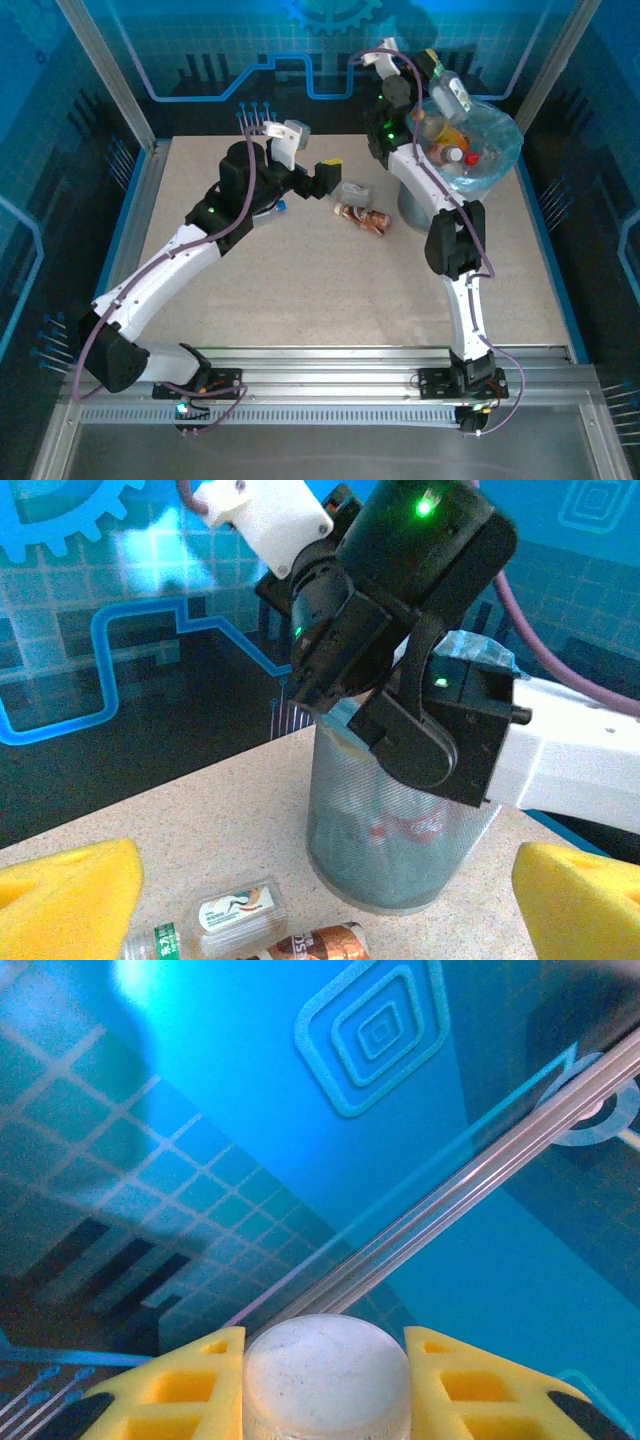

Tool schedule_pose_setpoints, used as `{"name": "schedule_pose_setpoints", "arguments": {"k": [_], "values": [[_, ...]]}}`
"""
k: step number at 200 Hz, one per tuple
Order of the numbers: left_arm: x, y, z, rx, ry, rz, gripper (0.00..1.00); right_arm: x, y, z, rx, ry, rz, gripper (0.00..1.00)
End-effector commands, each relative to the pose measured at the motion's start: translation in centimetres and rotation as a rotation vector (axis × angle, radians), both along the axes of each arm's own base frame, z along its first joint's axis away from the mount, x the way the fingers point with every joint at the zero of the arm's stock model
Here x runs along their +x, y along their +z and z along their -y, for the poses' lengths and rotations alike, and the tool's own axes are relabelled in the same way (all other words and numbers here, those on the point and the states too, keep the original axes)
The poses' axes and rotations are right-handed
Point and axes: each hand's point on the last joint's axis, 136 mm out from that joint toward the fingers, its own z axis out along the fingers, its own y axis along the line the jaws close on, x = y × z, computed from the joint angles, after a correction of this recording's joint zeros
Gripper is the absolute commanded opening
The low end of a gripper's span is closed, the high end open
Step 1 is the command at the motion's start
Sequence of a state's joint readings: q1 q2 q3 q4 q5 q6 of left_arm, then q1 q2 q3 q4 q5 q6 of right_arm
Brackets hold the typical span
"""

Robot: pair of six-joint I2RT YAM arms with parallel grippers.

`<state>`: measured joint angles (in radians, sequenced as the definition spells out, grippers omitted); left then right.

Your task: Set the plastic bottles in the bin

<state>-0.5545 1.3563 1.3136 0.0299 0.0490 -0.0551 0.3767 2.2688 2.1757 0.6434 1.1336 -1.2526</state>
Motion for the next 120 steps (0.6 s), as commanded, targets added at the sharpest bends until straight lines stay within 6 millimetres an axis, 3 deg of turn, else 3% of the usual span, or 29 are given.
{"name": "schedule_pose_setpoints", "arguments": {"k": [1,41,47,63,69,120], "values": [[-0.5,0.7,-0.2,-0.036,-0.013,-0.006,0.96,-2.0,3.0,0.1,-0.036,0.003,0.076,0.17],[-0.6,-0.4,-0.6,-0.031,0.007,-0.025,0.95,-2.3,3.0,0.0,-0.065,-0.012,0.064,0.25],[-0.6,-0.4,-0.7,-0.029,0.009,-0.024,0.96,-2.3,2.9,0.0,-0.062,-0.012,0.064,0.33],[-0.6,-0.4,-0.7,-0.023,0.009,-0.023,0.96,-2.4,3.1,0.1,-0.052,-0.014,0.072,0.75],[-0.6,-0.4,-0.7,-0.019,0.008,-0.021,0.96,-2.5,3.3,0.2,-0.049,-0.017,0.076,0.84],[-0.3,-0.4,-0.8,-0.018,0.011,-0.011,0.97,-2.3,2.6,-0.2,-0.007,0.008,0.050,0.88]]}}
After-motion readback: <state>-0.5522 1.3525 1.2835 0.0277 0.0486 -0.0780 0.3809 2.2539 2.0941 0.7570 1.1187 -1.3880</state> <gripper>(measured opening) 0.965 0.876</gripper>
